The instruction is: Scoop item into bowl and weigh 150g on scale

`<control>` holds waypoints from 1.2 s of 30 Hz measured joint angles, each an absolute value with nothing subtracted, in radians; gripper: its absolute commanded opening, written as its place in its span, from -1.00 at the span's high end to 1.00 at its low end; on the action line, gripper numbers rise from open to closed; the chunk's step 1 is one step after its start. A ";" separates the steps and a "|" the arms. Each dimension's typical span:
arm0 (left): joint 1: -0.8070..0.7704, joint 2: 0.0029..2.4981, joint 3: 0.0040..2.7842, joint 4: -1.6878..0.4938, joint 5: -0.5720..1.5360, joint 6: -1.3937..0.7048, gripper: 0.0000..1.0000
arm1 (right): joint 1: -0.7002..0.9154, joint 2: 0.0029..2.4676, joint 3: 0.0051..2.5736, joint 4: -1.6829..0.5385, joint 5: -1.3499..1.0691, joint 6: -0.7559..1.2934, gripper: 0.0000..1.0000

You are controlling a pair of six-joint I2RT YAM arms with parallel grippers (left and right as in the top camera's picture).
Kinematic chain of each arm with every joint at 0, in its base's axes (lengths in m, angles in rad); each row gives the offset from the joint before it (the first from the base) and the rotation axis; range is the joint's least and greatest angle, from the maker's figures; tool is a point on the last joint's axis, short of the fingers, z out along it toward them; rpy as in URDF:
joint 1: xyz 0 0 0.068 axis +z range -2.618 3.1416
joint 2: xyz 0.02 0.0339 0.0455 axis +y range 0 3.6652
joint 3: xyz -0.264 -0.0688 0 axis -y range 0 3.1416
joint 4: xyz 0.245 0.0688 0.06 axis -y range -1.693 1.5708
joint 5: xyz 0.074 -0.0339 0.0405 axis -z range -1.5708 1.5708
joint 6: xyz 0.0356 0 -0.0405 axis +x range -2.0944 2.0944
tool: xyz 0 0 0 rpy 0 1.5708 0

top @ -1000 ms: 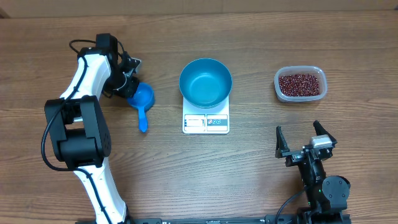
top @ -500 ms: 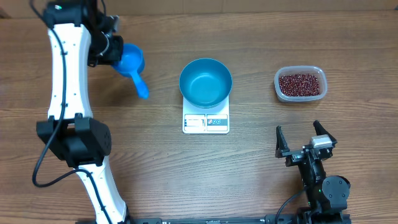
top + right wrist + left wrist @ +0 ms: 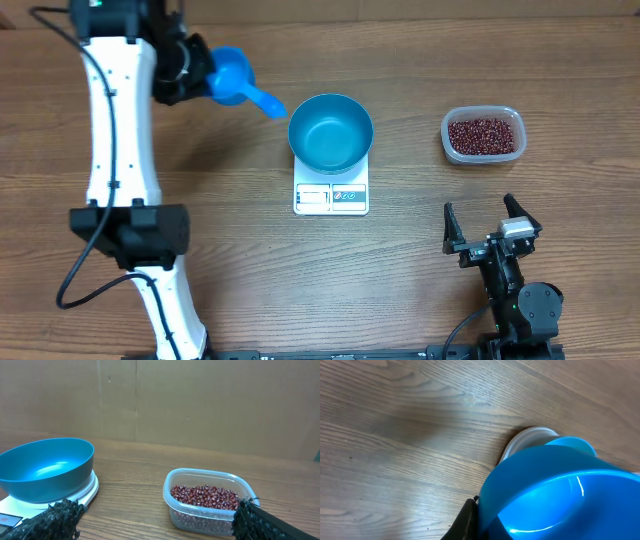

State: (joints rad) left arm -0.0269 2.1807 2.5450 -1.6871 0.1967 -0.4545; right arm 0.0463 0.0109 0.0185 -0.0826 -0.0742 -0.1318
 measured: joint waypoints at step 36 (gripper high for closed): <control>-0.458 2.181 2.545 -1.681 -0.117 -0.705 0.92 | 0.046 0.011 0.019 -0.083 -0.074 -0.131 -1.00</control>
State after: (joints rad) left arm -0.4580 2.1807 2.5450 -1.6810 -0.1173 -0.7048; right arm 0.0463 0.0109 0.0185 -0.0826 -0.0742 -0.1310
